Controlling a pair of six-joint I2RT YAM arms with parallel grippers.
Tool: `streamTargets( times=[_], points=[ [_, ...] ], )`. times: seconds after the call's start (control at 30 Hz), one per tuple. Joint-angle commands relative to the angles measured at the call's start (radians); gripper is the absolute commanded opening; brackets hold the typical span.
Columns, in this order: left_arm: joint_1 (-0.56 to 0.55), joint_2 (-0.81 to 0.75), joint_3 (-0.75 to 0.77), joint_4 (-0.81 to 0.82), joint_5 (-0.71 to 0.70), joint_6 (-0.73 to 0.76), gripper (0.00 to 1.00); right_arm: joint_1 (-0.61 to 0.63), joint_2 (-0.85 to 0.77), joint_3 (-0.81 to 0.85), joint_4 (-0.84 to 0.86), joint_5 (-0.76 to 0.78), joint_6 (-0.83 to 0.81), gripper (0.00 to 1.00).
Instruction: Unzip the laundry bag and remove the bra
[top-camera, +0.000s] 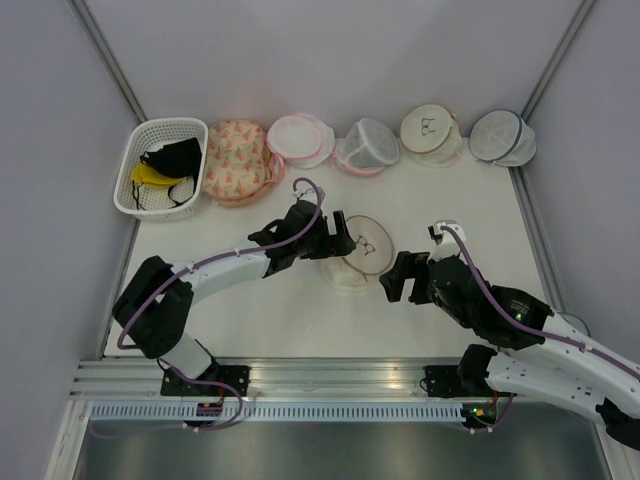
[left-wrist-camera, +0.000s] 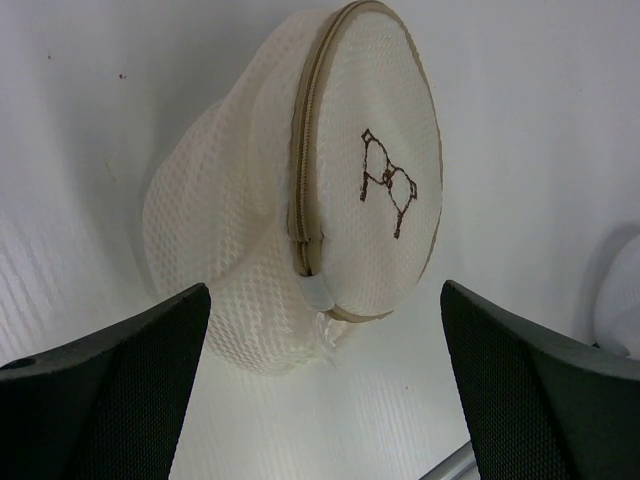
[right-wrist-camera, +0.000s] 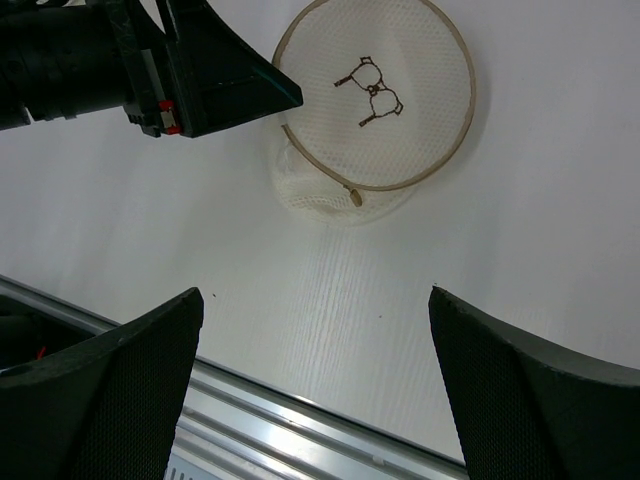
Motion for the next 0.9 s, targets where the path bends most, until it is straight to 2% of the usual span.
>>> streamTargets(
  times=[0.0, 0.23, 0.4, 0.7, 0.8, 0.87],
  points=[
    [-0.021, 0.031, 0.057, 0.008, -0.054, -0.047, 1.00, 0.006, -0.016, -0.009, -0.007, 0.021, 0.017, 0.98],
    [-0.031, 0.065, 0.060, 0.014, -0.084, -0.078, 0.99, 0.006, -0.022, -0.024, 0.005, 0.009, 0.020, 0.93],
    [-0.037, 0.084, 0.056, 0.042, -0.089, -0.093, 0.97, 0.005, -0.006, -0.035, 0.034, -0.009, 0.012, 0.79],
    [-0.051, 0.123, 0.054, 0.149, -0.078, -0.113, 0.92, 0.005, 0.012, -0.043, 0.049, -0.022, 0.010, 0.67],
    [-0.051, 0.136, 0.059, 0.165, -0.072, -0.114, 0.88, 0.005, 0.010, -0.047, 0.051, -0.023, 0.010, 0.62],
    [-0.051, 0.140, 0.057, 0.166, -0.067, -0.113, 0.75, 0.006, 0.009, -0.047, 0.051, -0.023, 0.009, 0.56]
  ],
)
